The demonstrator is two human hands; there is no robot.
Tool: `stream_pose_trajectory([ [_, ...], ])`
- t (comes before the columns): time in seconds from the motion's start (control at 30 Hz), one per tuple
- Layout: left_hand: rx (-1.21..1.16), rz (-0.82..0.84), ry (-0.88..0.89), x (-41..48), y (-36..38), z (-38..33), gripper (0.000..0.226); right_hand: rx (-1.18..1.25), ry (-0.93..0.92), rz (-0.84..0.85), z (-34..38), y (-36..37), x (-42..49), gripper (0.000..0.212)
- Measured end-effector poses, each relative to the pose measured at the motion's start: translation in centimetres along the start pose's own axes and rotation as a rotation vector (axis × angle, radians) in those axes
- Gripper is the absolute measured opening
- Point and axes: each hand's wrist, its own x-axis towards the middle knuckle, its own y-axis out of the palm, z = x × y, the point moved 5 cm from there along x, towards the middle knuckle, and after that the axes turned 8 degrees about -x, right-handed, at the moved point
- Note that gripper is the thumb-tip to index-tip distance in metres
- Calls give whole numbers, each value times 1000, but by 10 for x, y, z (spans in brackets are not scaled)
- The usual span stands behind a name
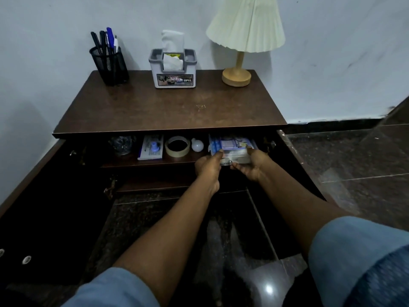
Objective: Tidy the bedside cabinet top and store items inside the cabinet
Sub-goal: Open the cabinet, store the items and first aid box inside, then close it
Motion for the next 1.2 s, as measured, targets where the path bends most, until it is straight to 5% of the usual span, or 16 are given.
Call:
stream_pose_trajectory([
  [0.17,-28,-136,92,14,0,15,23,6,-50,-98,0,0,11,25],
  [0.3,-14,-216,185,23,-2,22,30,1,-88,-149,-2,-6,18,38],
  [0.63,136,-242,236,40,7,15,42,-268,19,-69,-2,-17,17,24],
  [0.83,245,-269,320,34,3,16,37,-397,-2,-100,1,-16,16,36],
  [0.97,273,-231,303,17,2,13,26,-612,-114,-138,15,1,4,14],
  [1.07,265,-230,376,-5,-2,3,17,-661,-10,-42,12,21,-13,7],
  [1.13,257,-224,485,-22,-7,-12,14,-673,55,50,9,36,-26,23],
  [1.2,270,-200,572,-37,-16,-28,31,-693,-24,101,15,53,-37,23],
])
